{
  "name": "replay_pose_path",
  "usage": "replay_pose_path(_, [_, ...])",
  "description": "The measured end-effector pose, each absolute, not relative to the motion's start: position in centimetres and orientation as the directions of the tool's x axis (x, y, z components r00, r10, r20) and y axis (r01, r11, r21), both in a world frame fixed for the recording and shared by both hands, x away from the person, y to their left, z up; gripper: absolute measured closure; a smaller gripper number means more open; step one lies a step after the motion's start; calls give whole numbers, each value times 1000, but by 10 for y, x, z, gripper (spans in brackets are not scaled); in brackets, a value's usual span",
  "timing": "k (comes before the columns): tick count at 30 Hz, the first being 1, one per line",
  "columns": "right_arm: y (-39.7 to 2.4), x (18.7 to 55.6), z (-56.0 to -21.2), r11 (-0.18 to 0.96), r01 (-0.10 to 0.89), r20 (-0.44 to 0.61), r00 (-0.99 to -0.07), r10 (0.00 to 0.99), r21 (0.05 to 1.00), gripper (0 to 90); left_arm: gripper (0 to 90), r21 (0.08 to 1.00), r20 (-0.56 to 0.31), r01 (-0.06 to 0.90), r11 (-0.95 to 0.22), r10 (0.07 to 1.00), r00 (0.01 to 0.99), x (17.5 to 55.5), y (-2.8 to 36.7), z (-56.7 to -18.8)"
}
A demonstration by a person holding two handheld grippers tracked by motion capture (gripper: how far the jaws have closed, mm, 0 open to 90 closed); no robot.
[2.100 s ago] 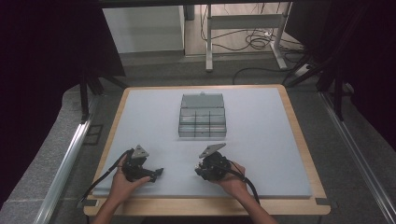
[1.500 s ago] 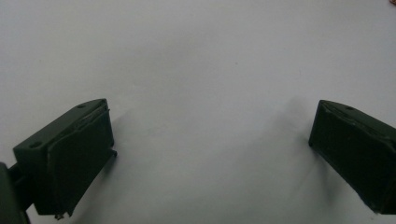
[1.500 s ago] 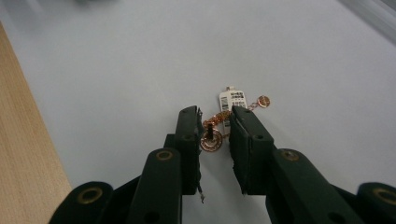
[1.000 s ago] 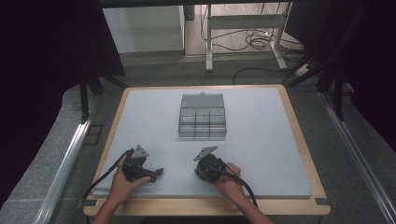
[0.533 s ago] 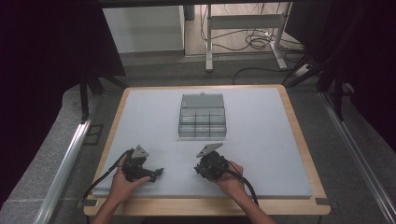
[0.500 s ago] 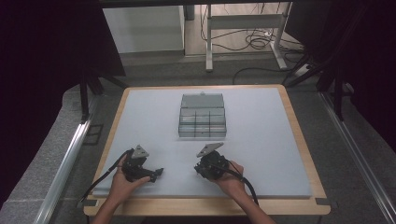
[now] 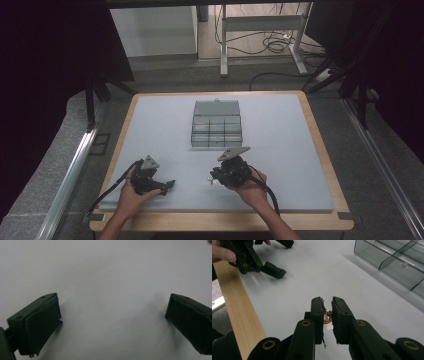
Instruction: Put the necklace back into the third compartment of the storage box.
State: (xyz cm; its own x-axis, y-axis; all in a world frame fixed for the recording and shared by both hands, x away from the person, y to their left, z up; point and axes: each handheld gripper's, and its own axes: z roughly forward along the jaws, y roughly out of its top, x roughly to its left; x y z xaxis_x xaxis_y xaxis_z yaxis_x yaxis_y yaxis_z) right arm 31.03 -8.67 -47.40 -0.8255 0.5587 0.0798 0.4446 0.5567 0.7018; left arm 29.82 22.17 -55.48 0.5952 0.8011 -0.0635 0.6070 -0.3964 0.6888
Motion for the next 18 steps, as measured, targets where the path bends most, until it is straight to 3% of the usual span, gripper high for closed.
replay_pose_path(18, [-104,311,-447,479,427,100,-816,569,767,782,0,685,-60,607,-404,799,599,298,222,-555])
